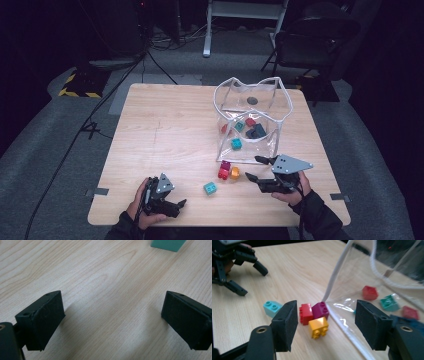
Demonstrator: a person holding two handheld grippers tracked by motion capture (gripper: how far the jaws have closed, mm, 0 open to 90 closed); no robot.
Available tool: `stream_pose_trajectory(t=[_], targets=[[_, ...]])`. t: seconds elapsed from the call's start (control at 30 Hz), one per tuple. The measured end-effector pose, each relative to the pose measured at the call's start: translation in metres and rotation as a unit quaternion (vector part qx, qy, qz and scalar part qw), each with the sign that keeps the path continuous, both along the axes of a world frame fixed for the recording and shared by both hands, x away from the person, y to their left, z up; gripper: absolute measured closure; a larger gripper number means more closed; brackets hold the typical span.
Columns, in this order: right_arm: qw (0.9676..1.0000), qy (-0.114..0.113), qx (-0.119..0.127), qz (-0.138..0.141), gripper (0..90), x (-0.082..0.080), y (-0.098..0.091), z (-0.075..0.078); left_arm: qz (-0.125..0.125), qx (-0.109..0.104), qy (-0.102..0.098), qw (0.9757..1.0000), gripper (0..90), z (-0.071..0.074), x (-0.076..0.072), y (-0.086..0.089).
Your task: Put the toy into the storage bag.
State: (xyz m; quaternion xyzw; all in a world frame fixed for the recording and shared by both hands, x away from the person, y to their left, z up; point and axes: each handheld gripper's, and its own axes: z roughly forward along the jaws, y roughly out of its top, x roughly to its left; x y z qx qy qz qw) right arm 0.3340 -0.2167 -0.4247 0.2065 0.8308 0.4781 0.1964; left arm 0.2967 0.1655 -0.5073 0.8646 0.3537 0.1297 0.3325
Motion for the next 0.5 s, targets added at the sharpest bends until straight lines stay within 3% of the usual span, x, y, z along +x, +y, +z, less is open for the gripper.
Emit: stream_pose_trajectory(t=[0.13,0.27,0.4,0.5], targets=[[0.9997,0.014,-0.014,0.017,34.6,0.005,0.011,-0.02,0.0,0.0,-0.001,1.0,4.8,0.0,0.0,0.0],[0.9989,0.027,-0.036,0.014,35.2,0.013,0.022,-0.043,0.0,0.0,0.0,1.0,4.8,0.0,0.0,0.0],[0.9979,0.042,-0.048,0.01,35.1,0.022,0.027,-0.057,0.0,0.0,0.0,1.0,4.9,0.0,0.0,0.0],[0.9974,0.061,-0.037,0.007,34.8,0.029,0.029,-0.063,0.0,0.0,-0.001,1.0,4.9,0.0,0.0,0.0]])
